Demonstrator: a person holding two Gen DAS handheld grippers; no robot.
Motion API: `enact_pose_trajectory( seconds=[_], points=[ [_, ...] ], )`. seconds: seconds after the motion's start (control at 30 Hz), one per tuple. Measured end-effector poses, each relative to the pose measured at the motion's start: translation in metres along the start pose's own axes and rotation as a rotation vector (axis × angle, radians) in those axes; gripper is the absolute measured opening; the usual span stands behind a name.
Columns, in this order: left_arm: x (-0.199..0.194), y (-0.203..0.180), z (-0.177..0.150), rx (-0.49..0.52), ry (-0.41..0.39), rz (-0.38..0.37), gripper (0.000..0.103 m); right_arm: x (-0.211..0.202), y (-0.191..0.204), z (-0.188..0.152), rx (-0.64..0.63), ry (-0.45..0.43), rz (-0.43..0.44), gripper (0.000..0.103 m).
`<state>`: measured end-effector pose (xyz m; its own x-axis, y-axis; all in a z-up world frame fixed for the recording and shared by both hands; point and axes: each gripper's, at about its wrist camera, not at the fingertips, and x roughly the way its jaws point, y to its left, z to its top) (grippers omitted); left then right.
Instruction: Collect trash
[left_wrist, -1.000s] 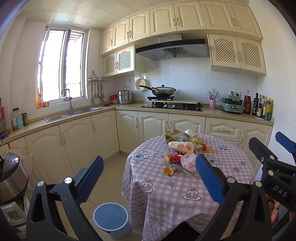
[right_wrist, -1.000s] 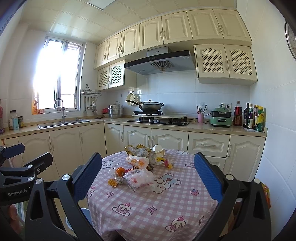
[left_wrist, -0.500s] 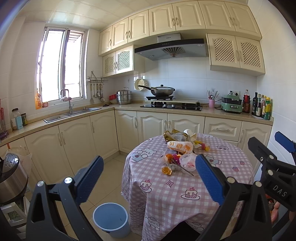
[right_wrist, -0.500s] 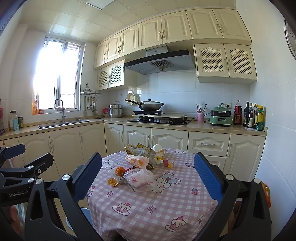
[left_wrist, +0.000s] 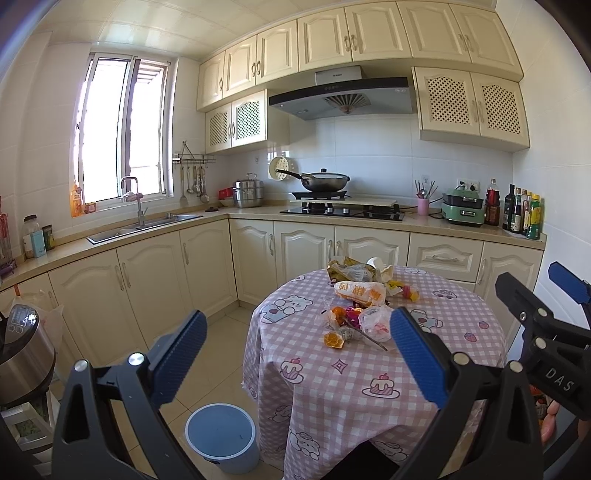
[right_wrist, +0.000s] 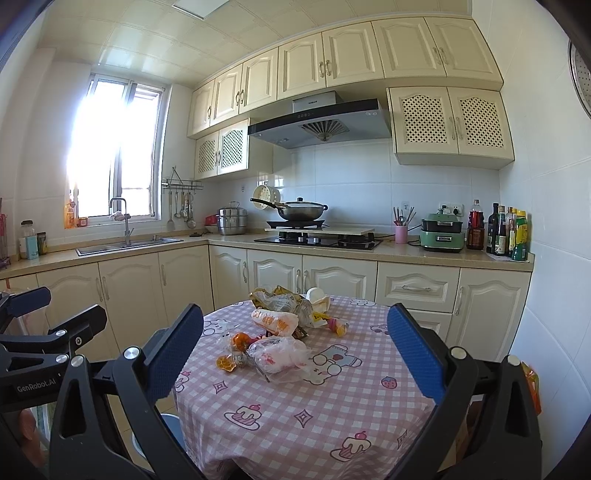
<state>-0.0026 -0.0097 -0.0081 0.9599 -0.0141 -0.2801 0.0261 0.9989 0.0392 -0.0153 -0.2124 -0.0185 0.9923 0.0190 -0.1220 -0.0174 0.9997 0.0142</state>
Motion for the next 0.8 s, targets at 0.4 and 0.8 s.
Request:
enact_pose_trajectory(
  seconds=[0.4, 0.8],
  points=[
    [0.0005, 0.0015, 0.0002, -0.002, 0.001, 0.002, 0.097, 0.0021, 0.002, 0.0011, 0.0, 0.003, 0.009, 0.096],
    [0.0009, 0.0073, 0.0021, -0.007, 0.002, 0.006, 0.097, 0.0035, 0.0054, 0.0017, 0.0, 0.009, 0.017, 0.096]
  ],
)
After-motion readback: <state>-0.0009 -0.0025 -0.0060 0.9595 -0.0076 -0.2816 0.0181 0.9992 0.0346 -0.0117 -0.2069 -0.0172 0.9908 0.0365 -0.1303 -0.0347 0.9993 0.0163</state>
